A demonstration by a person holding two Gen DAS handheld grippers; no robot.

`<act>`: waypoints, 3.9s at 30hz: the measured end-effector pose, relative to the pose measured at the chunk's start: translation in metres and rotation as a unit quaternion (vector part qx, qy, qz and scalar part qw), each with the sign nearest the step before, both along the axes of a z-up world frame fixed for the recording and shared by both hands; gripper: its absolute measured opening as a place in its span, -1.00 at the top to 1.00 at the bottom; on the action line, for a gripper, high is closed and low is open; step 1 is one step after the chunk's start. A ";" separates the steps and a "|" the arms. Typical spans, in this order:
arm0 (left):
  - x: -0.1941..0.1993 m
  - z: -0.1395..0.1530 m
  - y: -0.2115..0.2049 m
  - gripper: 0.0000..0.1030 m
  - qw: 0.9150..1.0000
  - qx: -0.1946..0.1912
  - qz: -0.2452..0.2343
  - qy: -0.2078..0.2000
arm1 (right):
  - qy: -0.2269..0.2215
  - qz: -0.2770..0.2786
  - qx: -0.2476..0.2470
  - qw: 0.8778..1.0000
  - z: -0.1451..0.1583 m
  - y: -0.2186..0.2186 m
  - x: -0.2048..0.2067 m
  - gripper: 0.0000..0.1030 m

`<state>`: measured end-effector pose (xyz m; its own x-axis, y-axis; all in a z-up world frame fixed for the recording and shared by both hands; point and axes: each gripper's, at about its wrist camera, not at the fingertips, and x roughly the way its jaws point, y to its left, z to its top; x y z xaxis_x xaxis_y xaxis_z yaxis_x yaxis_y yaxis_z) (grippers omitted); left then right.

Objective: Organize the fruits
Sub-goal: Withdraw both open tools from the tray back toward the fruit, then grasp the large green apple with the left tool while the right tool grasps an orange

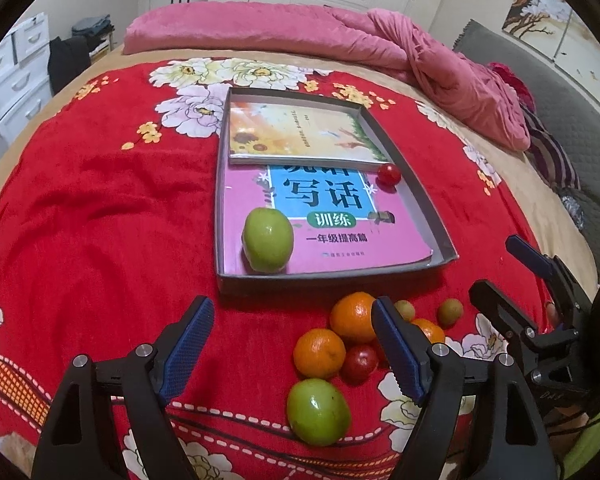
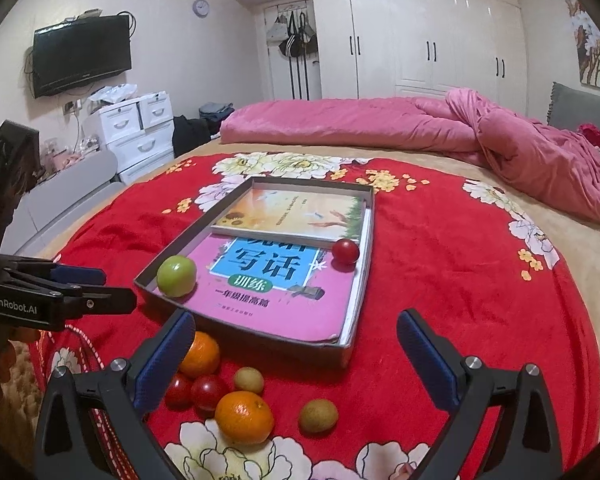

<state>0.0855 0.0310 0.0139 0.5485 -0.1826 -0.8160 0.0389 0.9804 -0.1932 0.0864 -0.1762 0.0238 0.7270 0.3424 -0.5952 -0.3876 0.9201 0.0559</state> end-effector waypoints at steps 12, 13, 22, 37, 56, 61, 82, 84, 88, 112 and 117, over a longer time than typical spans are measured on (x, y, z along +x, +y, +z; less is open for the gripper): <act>-0.011 -0.005 -0.011 -0.59 1.000 -0.001 -0.017 0.012 | 0.014 0.009 -0.020 1.000 -0.007 0.010 -0.012 -0.97; -0.012 -0.005 -0.011 -0.59 1.000 -0.002 -0.016 0.012 | 0.016 0.009 -0.021 1.000 -0.007 0.010 -0.013 -0.97; -0.014 -0.004 -0.009 -0.59 1.000 0.000 -0.017 0.013 | 0.023 0.012 -0.021 0.999 -0.008 0.012 -0.018 -0.98; -0.030 -0.012 -0.011 -0.59 0.999 0.016 -0.034 0.029 | 0.040 0.026 -0.034 0.998 -0.015 0.017 -0.028 -0.97; -0.038 -0.032 -0.010 -0.59 0.997 0.014 -0.041 0.066 | 0.069 0.049 -0.085 0.993 -0.032 0.031 -0.031 -0.97; -0.039 -0.040 -0.015 -0.59 0.996 0.011 -0.047 0.077 | 0.077 0.055 -0.096 0.991 -0.038 0.033 -0.031 -0.98; -0.041 -0.057 -0.020 -0.59 0.994 -0.001 -0.042 0.098 | 0.088 0.068 -0.140 0.984 -0.055 0.040 -0.025 -0.71; -0.041 -0.058 -0.020 -0.58 0.994 -0.003 -0.042 0.097 | 0.087 0.068 -0.140 0.984 -0.056 0.040 -0.023 -0.67; -0.041 -0.058 -0.021 -0.38 0.995 0.000 -0.041 0.095 | 0.079 0.076 -0.138 0.984 -0.055 0.041 -0.022 -0.44; -0.038 -0.064 -0.022 -0.22 0.995 0.000 -0.041 0.095 | 0.044 0.129 -0.219 0.966 -0.068 0.069 -0.032 0.05; -0.038 -0.065 -0.024 -0.12 0.995 0.003 -0.043 0.092 | 0.034 0.135 -0.237 0.961 -0.071 0.075 -0.033 0.10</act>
<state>0.0473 0.0071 -0.0510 0.3725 -0.2181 -0.9020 0.0878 0.9759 -0.1997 0.0537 -0.1017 -0.0472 0.6041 0.1922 -0.7734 -0.6263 0.7146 -0.3117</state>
